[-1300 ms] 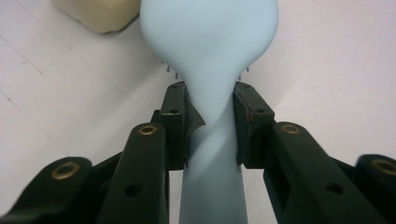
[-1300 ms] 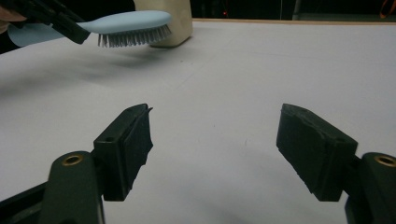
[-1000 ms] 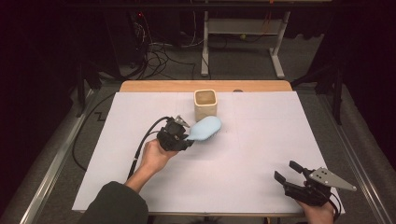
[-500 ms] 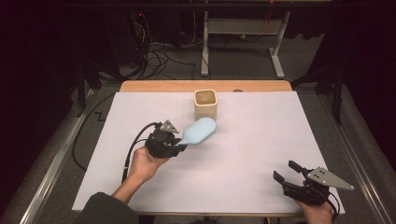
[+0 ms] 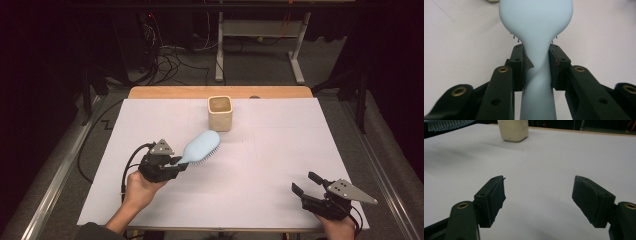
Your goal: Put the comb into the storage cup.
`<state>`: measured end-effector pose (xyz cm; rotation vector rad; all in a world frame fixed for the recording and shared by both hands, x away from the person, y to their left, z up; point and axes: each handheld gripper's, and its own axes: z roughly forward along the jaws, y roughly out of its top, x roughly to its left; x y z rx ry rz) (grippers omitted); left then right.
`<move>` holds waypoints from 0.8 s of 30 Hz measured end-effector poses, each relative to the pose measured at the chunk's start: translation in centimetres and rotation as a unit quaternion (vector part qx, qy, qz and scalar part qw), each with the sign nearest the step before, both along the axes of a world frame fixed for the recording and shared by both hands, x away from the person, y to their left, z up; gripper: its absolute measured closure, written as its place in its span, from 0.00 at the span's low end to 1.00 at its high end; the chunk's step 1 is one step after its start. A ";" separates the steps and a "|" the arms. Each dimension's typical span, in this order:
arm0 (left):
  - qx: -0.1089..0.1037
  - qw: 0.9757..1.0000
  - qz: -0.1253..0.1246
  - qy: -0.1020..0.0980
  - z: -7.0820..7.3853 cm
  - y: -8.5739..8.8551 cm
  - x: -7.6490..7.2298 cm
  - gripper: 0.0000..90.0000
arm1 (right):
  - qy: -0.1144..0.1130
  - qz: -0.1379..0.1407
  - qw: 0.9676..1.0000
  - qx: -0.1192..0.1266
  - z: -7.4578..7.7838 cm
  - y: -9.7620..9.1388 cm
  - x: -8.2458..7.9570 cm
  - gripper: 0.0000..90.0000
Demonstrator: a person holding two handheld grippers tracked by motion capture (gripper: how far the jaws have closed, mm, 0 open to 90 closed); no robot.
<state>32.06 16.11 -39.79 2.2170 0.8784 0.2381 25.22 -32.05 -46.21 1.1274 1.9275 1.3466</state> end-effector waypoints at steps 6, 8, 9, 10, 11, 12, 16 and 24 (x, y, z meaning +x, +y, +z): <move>-0.011 1.000 0.005 -0.002 -0.3 0.9 -1.1 0.76 | -0.004 0.002 1.000 0.001 0.2 0.3 0.0 0.30; -0.013 1.000 0.006 -0.001 -0.4 1.1 -1.5 0.76 | -0.005 0.006 1.000 0.000 0.2 0.6 0.0 0.30; -0.013 1.000 0.006 -0.003 -0.6 1.2 -1.8 0.76 | -0.006 0.008 1.000 0.002 0.2 0.7 0.0 0.30; -0.014 1.000 0.005 -0.002 -0.7 1.3 -1.9 0.76 | -0.007 0.008 1.000 0.004 0.3 0.9 -0.1 0.30; -0.013 1.000 0.004 -0.003 -0.9 1.3 -2.2 0.76 | -0.008 0.009 1.000 0.006 0.3 0.9 -0.1 0.30; -0.013 1.000 0.005 -0.004 -1.0 1.3 -2.4 0.76 | -0.008 0.010 1.000 0.010 0.4 1.1 -0.1 0.30; -0.017 1.000 0.003 -0.002 -1.5 1.5 -2.9 0.76 | -0.008 0.020 1.000 0.011 0.5 1.9 0.0 0.30; -0.028 1.000 -0.001 -0.004 -1.7 1.6 -3.5 0.76 | -0.022 0.046 0.999 -0.005 0.7 4.2 0.1 0.28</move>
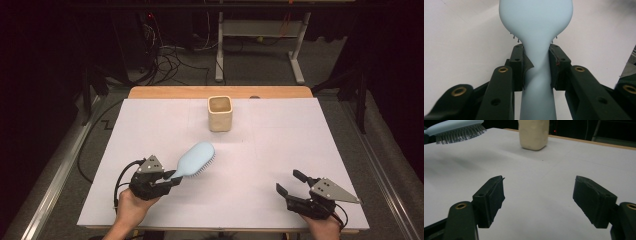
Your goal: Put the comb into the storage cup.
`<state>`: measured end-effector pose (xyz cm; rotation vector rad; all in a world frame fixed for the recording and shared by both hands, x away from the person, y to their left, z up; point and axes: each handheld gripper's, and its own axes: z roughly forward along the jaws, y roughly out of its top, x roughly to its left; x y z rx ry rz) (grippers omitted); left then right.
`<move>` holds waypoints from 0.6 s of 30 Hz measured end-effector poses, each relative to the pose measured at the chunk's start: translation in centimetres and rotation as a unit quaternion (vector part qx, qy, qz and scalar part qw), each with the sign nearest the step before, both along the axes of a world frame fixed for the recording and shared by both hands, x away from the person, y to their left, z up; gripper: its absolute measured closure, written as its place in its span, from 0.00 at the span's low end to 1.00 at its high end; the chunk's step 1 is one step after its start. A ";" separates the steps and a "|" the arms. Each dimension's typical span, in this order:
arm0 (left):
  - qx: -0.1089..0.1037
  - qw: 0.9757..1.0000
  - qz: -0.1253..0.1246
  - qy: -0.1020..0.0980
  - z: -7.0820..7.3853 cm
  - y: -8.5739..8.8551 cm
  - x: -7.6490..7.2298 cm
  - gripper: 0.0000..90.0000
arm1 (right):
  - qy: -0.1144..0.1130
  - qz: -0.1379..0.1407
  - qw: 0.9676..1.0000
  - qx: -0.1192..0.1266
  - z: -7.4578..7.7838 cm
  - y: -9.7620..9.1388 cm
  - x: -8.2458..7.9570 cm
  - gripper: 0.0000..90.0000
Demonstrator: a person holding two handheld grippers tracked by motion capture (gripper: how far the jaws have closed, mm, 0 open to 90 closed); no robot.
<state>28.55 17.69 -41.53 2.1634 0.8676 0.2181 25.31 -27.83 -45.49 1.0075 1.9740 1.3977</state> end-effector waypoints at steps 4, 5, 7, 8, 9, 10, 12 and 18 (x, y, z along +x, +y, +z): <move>-0.019 1.000 0.001 0.002 -0.1 -0.1 -0.2 0.76 | -0.012 0.022 1.000 0.004 0.2 1.3 -0.1 0.27; -0.021 1.000 -0.002 0.002 0.0 -0.1 -0.2 0.76 | -0.014 0.027 0.999 0.011 0.3 1.6 -0.1 0.27; -0.021 1.000 -0.005 0.001 0.0 -0.3 -0.3 0.76 | -0.011 0.034 0.999 0.024 0.4 2.2 -0.1 0.26; -0.019 1.000 -0.007 -0.001 -0.1 -0.5 -0.3 0.76 | -0.011 0.037 0.999 0.028 0.4 2.6 -0.1 0.26; -0.018 1.000 -0.008 -0.002 0.0 -0.6 -0.4 0.76 | -0.012 0.040 0.999 0.030 0.4 2.9 -0.1 0.25; -0.017 1.000 -0.008 -0.003 0.0 -0.8 -0.4 0.76 | -0.009 0.047 0.998 0.031 0.4 3.3 -0.1 0.26; -0.018 1.000 -0.013 -0.003 0.0 -1.0 -0.4 0.76 | -0.002 0.056 0.998 0.037 0.3 4.1 0.0 0.26; -0.017 1.000 -0.020 -0.005 0.0 -1.7 -0.5 0.76 | 0.012 0.078 0.996 0.033 0.1 6.0 0.2 0.27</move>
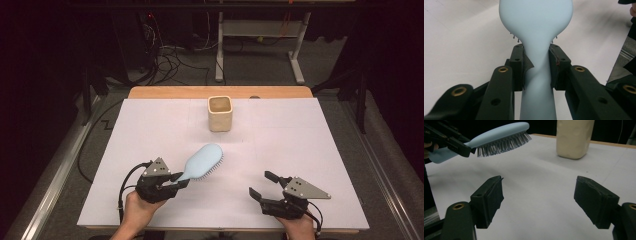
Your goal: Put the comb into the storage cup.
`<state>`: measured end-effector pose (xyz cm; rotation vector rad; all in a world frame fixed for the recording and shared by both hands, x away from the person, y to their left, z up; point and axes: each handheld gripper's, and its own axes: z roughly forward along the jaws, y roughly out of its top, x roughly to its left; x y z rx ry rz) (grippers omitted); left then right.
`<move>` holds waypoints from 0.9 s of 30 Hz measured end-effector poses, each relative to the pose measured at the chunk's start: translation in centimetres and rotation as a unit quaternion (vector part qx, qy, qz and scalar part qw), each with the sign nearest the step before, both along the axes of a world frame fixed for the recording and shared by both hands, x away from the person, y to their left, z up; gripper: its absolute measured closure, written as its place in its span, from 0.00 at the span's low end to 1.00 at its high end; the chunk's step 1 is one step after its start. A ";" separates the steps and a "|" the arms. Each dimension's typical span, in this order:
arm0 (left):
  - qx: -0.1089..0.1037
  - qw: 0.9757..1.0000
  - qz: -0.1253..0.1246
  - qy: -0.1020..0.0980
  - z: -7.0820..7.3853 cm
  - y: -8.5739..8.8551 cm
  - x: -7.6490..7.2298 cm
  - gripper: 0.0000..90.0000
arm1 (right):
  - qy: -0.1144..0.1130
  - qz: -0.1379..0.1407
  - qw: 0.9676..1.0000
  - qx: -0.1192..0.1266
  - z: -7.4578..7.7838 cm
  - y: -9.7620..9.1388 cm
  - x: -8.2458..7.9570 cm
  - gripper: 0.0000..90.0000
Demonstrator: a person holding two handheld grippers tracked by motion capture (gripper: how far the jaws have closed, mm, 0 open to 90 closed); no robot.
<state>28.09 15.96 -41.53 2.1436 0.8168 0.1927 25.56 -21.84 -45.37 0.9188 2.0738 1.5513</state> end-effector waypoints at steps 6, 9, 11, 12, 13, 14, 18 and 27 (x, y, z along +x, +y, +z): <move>0.000 1.000 -0.009 -0.004 0.0 -0.7 0.0 0.76 | 0.017 0.008 1.000 0.004 -0.2 0.9 0.5 0.25; 0.002 1.000 -0.015 -0.007 -0.1 -1.3 0.0 0.76 | 0.020 0.010 1.000 0.013 -0.3 1.4 0.7 0.22; 0.001 1.000 -0.018 -0.006 -0.1 -1.6 0.0 0.76 | 0.027 0.011 0.999 0.018 -0.3 1.7 0.8 0.21; 0.001 1.000 -0.019 -0.007 -0.2 -1.8 0.0 0.76 | 0.029 0.015 0.999 0.017 -0.3 1.9 0.9 0.21; 0.001 1.000 -0.021 -0.008 -0.2 -2.0 0.0 0.76 | 0.031 0.017 0.999 0.016 -0.4 2.1 1.0 0.21; 0.002 1.000 -0.024 -0.008 -0.2 -2.2 0.0 0.76 | 0.032 0.020 0.999 0.016 -0.4 2.4 1.0 0.20; 0.004 0.999 -0.030 -0.010 -0.3 -2.8 -0.1 0.76 | 0.048 0.034 0.998 0.029 -0.6 3.1 1.2 0.20; 0.008 0.999 -0.041 -0.011 -0.5 -4.0 -0.1 0.76 | 0.066 0.036 0.996 0.049 -0.8 3.7 1.8 0.21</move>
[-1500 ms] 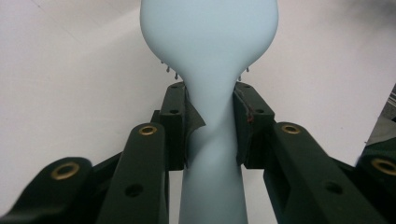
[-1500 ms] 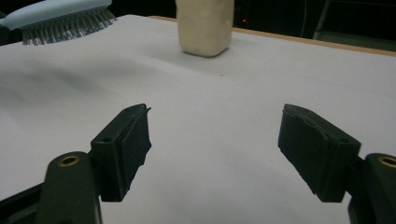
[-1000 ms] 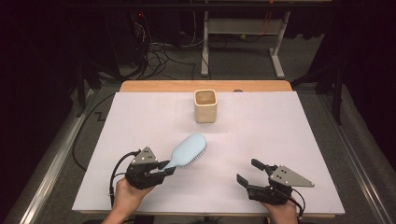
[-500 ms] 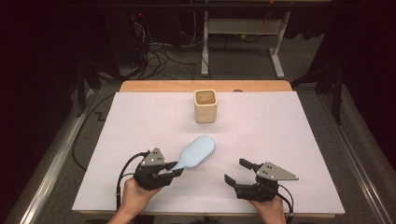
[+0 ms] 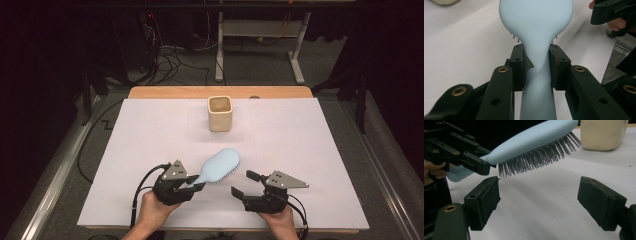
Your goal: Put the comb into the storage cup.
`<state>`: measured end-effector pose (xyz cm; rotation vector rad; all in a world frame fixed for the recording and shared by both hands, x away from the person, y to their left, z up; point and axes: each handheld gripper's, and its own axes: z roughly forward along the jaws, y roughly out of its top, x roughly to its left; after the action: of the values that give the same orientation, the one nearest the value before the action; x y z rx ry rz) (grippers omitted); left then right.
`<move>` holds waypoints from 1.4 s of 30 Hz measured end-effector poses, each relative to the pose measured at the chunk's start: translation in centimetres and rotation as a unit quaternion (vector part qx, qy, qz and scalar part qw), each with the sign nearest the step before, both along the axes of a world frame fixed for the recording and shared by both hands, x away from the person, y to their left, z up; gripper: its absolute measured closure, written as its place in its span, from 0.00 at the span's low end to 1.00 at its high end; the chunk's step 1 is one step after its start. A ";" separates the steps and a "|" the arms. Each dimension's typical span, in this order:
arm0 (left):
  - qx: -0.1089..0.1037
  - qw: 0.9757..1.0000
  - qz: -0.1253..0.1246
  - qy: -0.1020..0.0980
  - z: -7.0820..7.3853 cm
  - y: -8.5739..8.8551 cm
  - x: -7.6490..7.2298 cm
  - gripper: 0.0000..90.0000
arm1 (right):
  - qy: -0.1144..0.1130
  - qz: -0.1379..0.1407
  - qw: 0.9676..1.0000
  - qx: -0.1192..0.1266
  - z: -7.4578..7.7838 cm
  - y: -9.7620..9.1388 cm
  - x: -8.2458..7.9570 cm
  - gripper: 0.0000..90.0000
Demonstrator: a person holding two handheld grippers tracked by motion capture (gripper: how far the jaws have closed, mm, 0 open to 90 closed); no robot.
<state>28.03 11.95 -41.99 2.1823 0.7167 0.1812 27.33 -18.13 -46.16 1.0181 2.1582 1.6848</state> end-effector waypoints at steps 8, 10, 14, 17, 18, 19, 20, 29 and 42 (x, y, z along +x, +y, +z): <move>0.000 1.000 -0.012 -0.005 -0.1 -1.4 -0.1 0.76 | 0.018 0.004 1.000 0.015 -0.1 0.1 0.4 0.21; 0.004 1.000 -0.014 -0.010 -0.2 -1.7 -0.2 0.76 | 0.021 0.006 1.000 0.016 -0.1 0.2 0.5 0.20; 0.007 1.000 -0.020 -0.015 -0.3 -2.3 -0.3 0.76 | 0.028 0.008 0.999 0.023 -0.1 0.3 0.6 0.20; 0.007 1.000 -0.023 -0.018 -0.5 -2.7 -0.4 0.76 | 0.032 0.008 0.999 0.026 -0.2 0.4 0.8 0.19; 0.009 1.000 -0.024 -0.018 -0.5 -2.8 -0.3 0.76 | 0.035 0.009 0.999 0.028 -0.2 0.4 0.8 0.18; 0.009 1.000 -0.024 -0.018 -0.5 -2.9 -0.3 0.76 | 0.038 0.010 0.999 0.030 -0.2 0.5 0.9 0.18; 0.009 1.000 -0.024 -0.017 -0.6 -3.0 -0.3 0.76 | 0.040 0.011 0.999 0.030 -0.3 0.5 1.0 0.17; 0.007 0.999 -0.031 -0.022 -0.7 -3.7 -0.5 0.76 | 0.057 0.014 0.997 0.041 -0.6 1.2 1.5 0.13; 0.015 0.999 -0.032 -0.023 -0.7 -4.3 -0.7 0.76 | 0.075 0.010 0.996 0.042 -0.6 2.1 2.0 0.10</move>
<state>27.36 7.67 -42.72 2.2183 0.6208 0.2096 29.31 -16.08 -46.78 1.1851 2.2104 1.7744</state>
